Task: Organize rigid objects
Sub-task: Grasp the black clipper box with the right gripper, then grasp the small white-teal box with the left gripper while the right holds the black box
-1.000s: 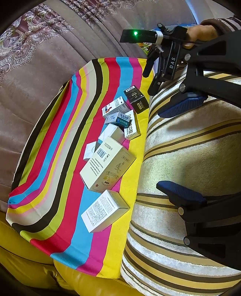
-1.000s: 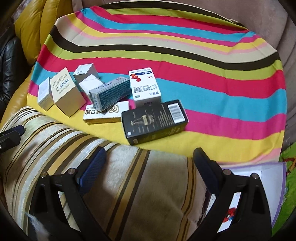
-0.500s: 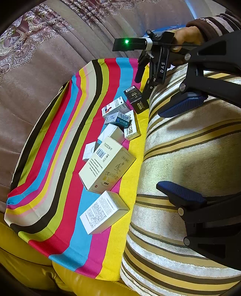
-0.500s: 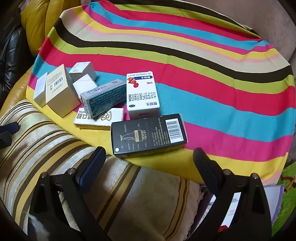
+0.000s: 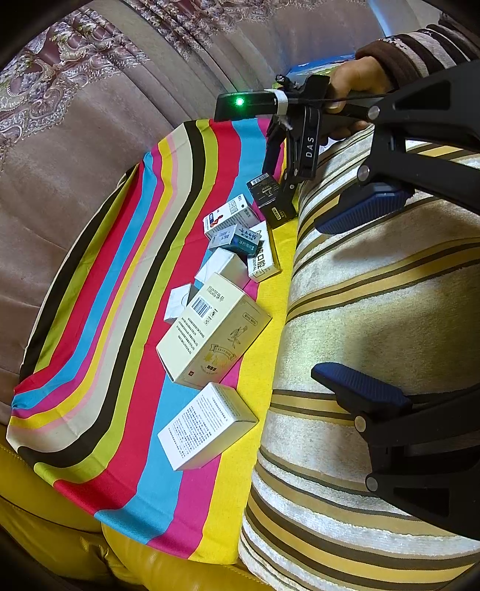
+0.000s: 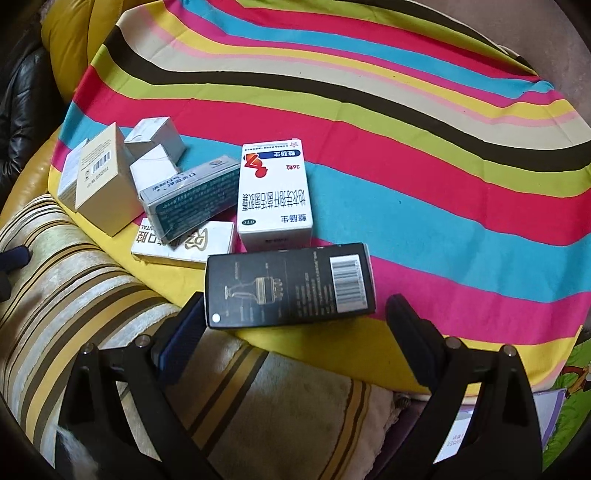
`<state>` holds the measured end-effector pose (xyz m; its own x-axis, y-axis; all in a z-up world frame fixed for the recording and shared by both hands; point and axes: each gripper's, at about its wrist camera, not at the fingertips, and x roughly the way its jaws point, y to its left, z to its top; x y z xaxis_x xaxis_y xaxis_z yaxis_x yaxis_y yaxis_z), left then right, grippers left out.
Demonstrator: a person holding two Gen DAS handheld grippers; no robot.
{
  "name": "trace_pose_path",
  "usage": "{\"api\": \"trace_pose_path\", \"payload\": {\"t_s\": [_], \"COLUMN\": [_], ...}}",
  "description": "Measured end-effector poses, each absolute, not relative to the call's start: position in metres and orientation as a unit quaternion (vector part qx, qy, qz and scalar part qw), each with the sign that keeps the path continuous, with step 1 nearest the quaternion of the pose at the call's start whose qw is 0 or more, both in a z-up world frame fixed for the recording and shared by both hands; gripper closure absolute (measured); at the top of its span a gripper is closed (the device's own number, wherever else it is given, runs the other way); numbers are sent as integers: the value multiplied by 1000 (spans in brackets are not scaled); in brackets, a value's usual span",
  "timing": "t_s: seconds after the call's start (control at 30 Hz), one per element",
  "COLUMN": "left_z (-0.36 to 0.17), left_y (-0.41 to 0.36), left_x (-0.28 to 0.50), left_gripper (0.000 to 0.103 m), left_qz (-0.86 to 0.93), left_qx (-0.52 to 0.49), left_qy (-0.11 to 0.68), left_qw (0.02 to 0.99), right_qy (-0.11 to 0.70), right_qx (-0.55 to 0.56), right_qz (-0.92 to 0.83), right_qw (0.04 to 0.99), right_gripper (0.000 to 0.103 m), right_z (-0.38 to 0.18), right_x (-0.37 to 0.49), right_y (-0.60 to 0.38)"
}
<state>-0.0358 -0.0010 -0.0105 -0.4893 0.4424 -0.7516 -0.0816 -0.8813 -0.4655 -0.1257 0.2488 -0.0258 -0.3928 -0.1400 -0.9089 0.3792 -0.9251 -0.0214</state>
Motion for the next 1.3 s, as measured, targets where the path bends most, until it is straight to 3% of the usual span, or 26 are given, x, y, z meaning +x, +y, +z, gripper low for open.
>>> {"api": "trace_pose_path", "payload": {"t_s": [0.3,0.37,0.63,1.03,1.3], "left_z": [-9,-7,1,6,-2], "left_y": [3,8,35,96,112], "left_x": [-36,-36,-50,-102,-124], "left_gripper": [30,30,51,54,58], "left_qz": [847,849,847,848,849], "left_qx": [-481,-480,-470,-466,-477], "left_qy": [-167,-158,-137,-99,-75], "left_qw": [152,154,208,233,216], "right_qy": [123,118,93,3,1], "right_qx": [535,536,524,483,475], "right_qz": [-823,-823,-836,-872,-877], "right_qw": [147,145,133,85,72], "right_gripper": [7,15,15,15,15], "right_z": [-31,-32,-23,18,14], "right_x": [-129,-130,-122,-65,-59], "right_y": [245,246,252,272,270]}}
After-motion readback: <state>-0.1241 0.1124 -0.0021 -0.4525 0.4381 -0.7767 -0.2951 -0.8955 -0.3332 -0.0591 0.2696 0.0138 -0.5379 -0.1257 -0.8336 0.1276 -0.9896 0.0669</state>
